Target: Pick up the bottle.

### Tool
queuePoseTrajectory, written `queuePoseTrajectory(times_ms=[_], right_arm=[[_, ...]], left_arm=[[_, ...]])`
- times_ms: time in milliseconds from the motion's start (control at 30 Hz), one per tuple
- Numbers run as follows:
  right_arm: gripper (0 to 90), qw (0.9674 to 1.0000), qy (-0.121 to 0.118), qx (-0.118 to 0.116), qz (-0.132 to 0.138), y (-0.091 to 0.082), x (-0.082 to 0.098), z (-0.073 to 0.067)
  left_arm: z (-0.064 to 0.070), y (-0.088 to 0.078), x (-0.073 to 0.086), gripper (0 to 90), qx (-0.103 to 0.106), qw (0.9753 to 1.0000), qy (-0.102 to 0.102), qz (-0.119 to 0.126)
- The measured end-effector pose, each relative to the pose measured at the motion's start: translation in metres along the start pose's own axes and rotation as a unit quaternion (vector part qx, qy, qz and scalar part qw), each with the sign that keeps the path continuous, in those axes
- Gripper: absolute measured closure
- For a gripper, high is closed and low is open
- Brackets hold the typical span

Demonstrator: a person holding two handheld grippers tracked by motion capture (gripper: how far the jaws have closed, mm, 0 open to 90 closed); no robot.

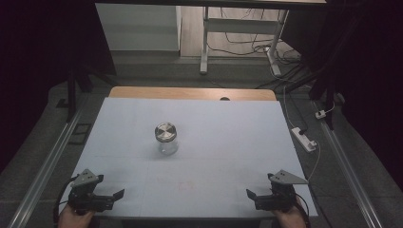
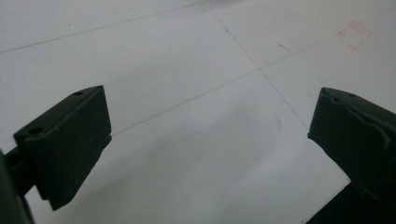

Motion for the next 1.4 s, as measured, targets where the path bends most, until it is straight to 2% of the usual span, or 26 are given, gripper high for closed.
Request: queuePoseTrajectory(times_ms=[133,367,567,900,1267,1400], right_arm=[[0.0,1.0000,0.000,-0.007,-0.007,0.0012,0.0009,-0.0007],[0.0,0.9996,0.023,-0.019,-0.001,0.0006,0.0008,0.0014],[0.0,0.9993,0.028,-0.026,-0.003,0.0013,0.0011,0.0009],[0.0,0.9991,0.025,-0.032,-0.009,0.0029,0.0019,-0.0004],[0.0,0.9990,0.020,-0.037,-0.016,0.0040,0.0026,-0.0025],[0.0,0.9990,0.016,-0.038,-0.017,0.0043,0.0027,-0.0027]], left_arm=[[0.0018,0.0007,0.0004,0.6,0.001,1.0000,0.007,-0.004],[0.0024,0.0020,0.0010,2.3,0.005,0.9999,0.009,-0.011],[0.0036,0.0029,0.0015,2.6,0.005,0.9998,0.014,-0.015],[0.0034,0.0047,0.0024,1.4,0.002,0.9996,0.016,-0.025],[0.0038,0.0004,-0.0034,0.0,0.009,0.9998,0.016,-0.004],[0.0060,0.0009,-0.0050,0.0,0.009,0.9995,0.029,-0.006]])
Point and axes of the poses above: each handheld gripper's, and its own axes: y roughly forward along the jaws, x roughly out of its underside, z roughly to its right, the point moved 10 cm from there along y, roughly forward along the jaws, and after that the axes turned 12 degrees about -x, right-handed, at the moved point
